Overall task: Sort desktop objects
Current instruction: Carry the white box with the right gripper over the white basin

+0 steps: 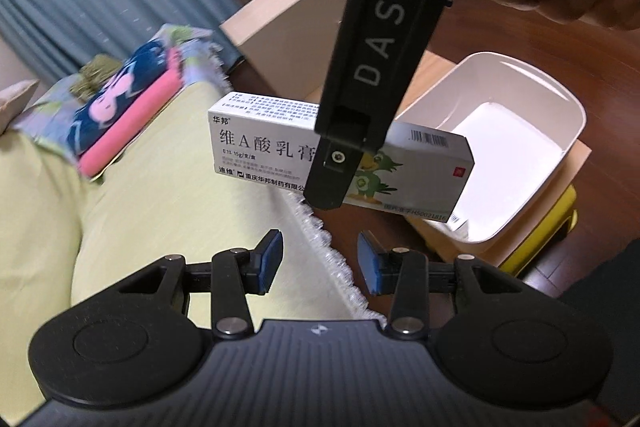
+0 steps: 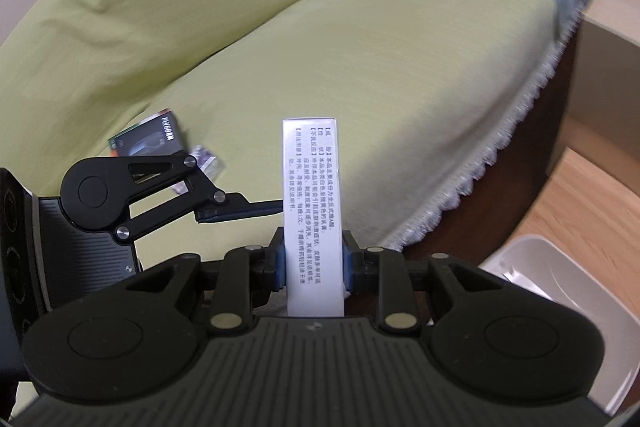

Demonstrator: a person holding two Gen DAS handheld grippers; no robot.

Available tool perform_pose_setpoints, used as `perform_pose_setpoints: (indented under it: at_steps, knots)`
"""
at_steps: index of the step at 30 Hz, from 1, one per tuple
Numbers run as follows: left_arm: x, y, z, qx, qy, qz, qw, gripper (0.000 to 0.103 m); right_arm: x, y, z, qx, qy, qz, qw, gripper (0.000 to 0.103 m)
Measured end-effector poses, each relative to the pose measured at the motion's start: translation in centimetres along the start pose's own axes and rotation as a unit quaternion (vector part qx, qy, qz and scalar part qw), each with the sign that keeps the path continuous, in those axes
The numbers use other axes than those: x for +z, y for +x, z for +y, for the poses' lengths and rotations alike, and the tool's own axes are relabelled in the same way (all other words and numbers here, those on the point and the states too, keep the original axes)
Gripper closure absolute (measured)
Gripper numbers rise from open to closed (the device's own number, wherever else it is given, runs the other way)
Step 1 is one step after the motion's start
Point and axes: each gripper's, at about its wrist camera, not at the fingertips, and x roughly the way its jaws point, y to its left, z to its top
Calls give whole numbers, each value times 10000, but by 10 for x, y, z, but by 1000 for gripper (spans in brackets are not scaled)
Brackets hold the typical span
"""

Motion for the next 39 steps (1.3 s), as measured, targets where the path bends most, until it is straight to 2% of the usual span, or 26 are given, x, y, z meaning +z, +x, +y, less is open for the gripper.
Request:
perform_pose_setpoints:
  at_steps: [9,20,24,29,34,39]
  knots:
    - [25,36,-24,-471,386,-146,9980,54,-32,-15,-48,-299,673,-66,9973,80]
    - [33,71,-45,-741,579,-233,9953,54,-59,-19,-103,-878,1332,-84,9872,80]
    - [33,83,-53,-780,757,-231,9938,54,-75,-7,-122,-1039,1680,-17,9803,80]
    - [35,102,-67,-726,1154,-143,9906,54,-97,8,-147,-1145,2315,34,9661,80]
    - [39,122,-77,-775,1403,-117,9870,54,-109,23,-163,-1332,2636,-11,9554,80]
    - [37,142,-87,-583,1561,-148,9859,54,-123,45,-182,-1492,2908,72,9451,80]
